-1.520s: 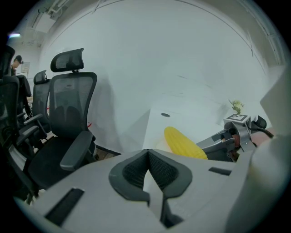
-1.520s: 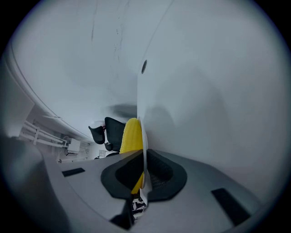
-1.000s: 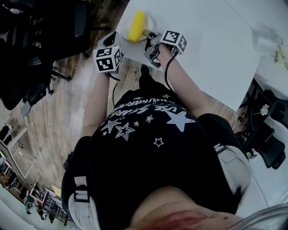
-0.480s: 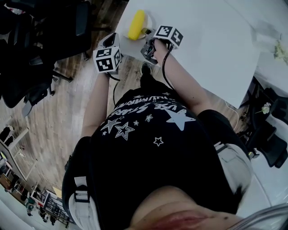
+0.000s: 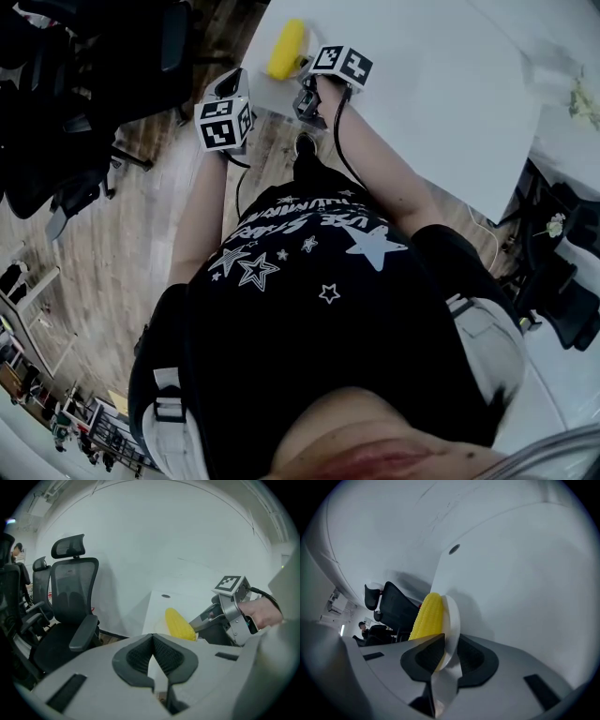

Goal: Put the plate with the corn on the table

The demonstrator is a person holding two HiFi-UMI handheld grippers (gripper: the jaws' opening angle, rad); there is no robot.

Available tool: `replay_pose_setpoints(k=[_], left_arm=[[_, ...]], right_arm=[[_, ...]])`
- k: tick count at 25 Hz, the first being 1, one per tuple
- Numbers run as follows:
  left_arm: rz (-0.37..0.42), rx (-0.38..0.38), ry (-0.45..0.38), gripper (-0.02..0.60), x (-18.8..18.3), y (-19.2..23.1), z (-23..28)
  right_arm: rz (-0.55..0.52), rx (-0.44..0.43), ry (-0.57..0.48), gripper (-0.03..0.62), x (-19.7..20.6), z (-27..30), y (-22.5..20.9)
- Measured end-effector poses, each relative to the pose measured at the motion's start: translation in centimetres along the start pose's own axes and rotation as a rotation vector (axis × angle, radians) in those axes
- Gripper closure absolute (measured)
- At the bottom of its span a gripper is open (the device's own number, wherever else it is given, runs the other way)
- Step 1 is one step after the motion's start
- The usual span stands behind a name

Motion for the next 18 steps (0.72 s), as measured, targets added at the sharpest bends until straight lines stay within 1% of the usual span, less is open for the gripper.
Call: replay_pose_setpoints(k=[3, 6, 9, 18], left_arm=[[0.001, 0.001, 0.002, 0.577, 0.3, 0.1, -0.2], [0.003, 0.004, 0.002, 0.577, 0.5, 0.1, -0.4], [0.003, 0.006, 0.004, 0.577, 0.6, 0.0, -0.7], [0.000, 0.003, -0.006, 0.577, 1.1, 0.3, -1.7]], right_arm=[[-0.060, 0.020, 0.006, 0.502, 0.1, 0.0, 0.3], [-0.108, 0.011, 0.019, 0.465, 0.3, 0.1, 0.9], [-0.132, 0.001, 0.020, 0.427, 0.6, -0.1, 1.3], [-0.179, 0.034, 0.007, 0.391, 1.6, -0.7, 1.5]])
Point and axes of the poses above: the fingertips, and each gripper's own axes: z forward along the fingers, y to its left, x out of its underside, the point moved 9 cm from there along -z, backward along the fingers, and after that the axes turned 1 degree about -y, right-handed, at the moved point
